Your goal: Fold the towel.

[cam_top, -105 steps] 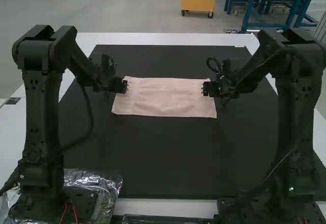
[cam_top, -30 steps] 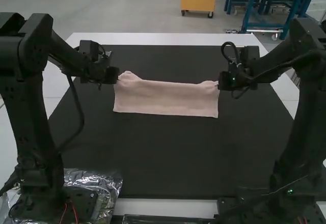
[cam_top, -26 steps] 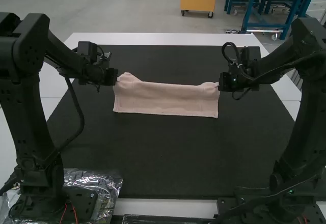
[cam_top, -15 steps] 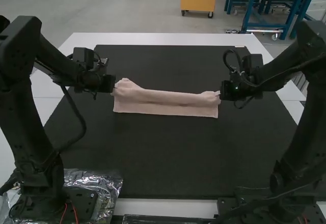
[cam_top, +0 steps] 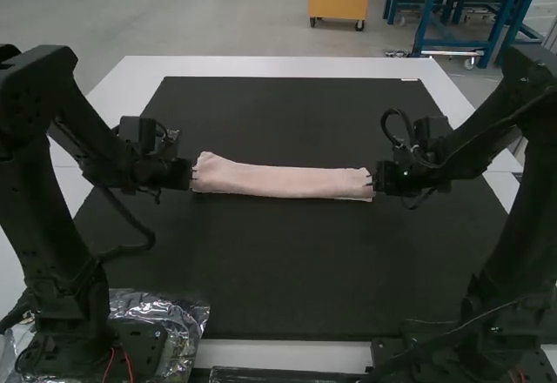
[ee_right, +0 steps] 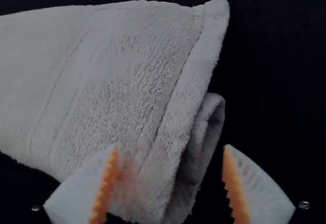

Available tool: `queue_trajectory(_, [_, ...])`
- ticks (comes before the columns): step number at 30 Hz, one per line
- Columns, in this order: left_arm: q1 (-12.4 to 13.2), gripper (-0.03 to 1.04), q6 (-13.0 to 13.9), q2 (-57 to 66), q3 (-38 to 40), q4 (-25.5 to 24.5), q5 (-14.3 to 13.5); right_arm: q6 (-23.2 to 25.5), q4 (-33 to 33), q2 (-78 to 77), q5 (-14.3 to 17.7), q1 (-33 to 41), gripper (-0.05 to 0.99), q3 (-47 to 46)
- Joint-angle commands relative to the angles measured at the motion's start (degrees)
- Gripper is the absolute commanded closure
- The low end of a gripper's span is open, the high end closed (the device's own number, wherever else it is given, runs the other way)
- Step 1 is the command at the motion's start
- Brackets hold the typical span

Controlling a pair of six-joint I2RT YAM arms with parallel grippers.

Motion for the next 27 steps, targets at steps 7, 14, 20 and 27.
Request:
queue_trajectory(7, [0.7,0.06,-0.8,-2.2,0.6,1.2,1.4,0.6,-0.5,-2.4,-0.3,-0.8,0.03,1.9])
queue_trajectory(14, [0.8,0.04,-5.4,-3.9,2.7,1.2,1.5,1.0,-0.5,-2.6,-0.2,0.2,0.03,2.8])
queue_trajectory(20, [0.7,0.04,-6.6,-4.8,4.2,0.3,1.6,1.0,0.1,-2.0,1.0,1.6,0.03,2.5])
queue_trajectory(27, [0.8,0.04,-8.2,-8.1,5.1,1.4,1.5,0.4,1.0,1.1,1.4,2.8,0.03,2.6])
